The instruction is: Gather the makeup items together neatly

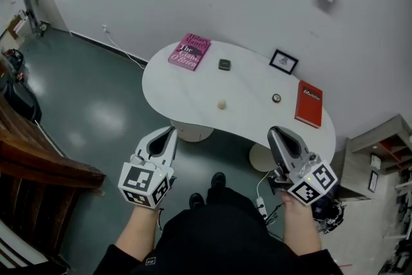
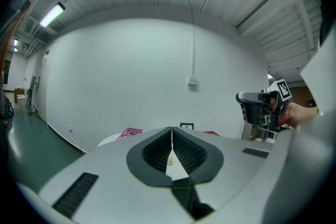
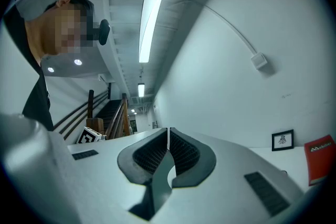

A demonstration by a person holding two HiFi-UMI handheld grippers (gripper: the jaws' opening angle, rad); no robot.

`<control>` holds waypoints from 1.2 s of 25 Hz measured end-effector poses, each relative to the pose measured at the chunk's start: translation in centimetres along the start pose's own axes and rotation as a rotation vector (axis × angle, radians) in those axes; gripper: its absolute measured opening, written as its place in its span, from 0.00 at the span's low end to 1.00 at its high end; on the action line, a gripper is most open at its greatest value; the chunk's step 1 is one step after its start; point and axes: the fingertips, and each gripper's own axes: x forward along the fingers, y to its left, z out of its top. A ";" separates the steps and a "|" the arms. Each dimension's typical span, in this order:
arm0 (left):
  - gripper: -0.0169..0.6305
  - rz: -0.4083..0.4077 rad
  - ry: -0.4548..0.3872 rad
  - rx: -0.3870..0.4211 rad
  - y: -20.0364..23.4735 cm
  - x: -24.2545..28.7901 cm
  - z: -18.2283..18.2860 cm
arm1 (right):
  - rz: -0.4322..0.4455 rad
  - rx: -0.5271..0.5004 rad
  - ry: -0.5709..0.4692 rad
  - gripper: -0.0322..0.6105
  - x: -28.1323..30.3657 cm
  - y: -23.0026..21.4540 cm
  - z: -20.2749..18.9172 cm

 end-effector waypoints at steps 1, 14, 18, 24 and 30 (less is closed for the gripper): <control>0.05 -0.005 0.003 0.002 0.1 0.7 0.0 | -0.004 0.001 -0.001 0.11 0.2 -0.6 0.0; 0.05 -0.037 0.058 0.037 1.8 15.1 1.3 | -0.031 0.067 -0.019 0.11 5.6 -13.3 -0.8; 0.05 -0.039 0.074 0.047 1.9 20.0 2.4 | -0.018 0.088 -0.025 0.11 7.5 -17.6 -0.3; 0.05 -0.042 0.082 0.044 1.8 25.6 3.0 | 0.018 0.099 0.015 0.11 9.8 -21.4 -1.1; 0.15 -0.073 0.134 0.004 2.9 30.4 1.5 | -0.021 0.127 0.046 0.11 11.0 -23.5 -2.1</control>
